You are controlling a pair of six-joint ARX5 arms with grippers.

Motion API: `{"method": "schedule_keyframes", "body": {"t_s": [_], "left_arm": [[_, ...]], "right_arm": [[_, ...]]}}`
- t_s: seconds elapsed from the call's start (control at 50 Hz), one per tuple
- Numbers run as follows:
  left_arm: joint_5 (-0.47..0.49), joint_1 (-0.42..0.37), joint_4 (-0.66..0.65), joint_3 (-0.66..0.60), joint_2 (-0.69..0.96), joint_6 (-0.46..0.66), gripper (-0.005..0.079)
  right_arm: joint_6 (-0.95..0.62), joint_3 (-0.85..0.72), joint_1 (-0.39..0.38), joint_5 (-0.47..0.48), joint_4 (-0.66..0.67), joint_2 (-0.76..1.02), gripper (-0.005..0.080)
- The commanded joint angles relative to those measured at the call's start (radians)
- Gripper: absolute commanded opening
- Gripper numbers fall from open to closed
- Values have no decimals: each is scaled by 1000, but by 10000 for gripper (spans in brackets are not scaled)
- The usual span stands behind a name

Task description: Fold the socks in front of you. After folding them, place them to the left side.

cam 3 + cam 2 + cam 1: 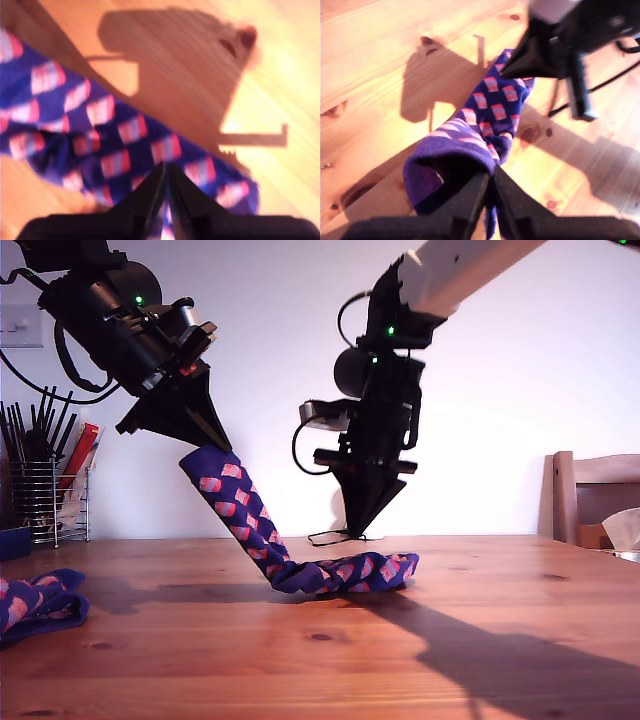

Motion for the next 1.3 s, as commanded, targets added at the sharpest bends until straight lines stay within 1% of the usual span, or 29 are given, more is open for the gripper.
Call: {"method": "schedule_keyframes", "body": {"t_s": [0.0, 0.06, 0.28, 0.4, 0.56, 0.8, 0.98, 1.28], "left_arm": [[-3, 0, 1, 5, 9, 0, -19], [-2, 0, 1, 5, 9, -1, -19], [-6, 0, -19, 34, 8, 0, -19], [-11, 0, -28, 48, 8, 0, -19], [-13, 0, -30, 50, 8, 0, -19], [-14, 0, -32, 50, 8, 0, -20], [-26, 0, -43, 50, 8, 3, -19], [-29, 0, -51, 50, 8, 5, -19]], "right_arm": [[-20, 6, -14, 23, -21, -9, -11], [-22, 6, -25, 53, -37, -9, -11], [-23, 6, -66, 70, -63, -9, -11], [-23, 6, -69, 67, -56, -8, -11], [-23, 5, -61, 15, -35, -4, -11], [-23, 5, -32, 15, -30, 28, -11], [-23, 2, -32, -8, -17, 33, -11], [-24, -55, -32, 1, 18, 33, -11]]}}
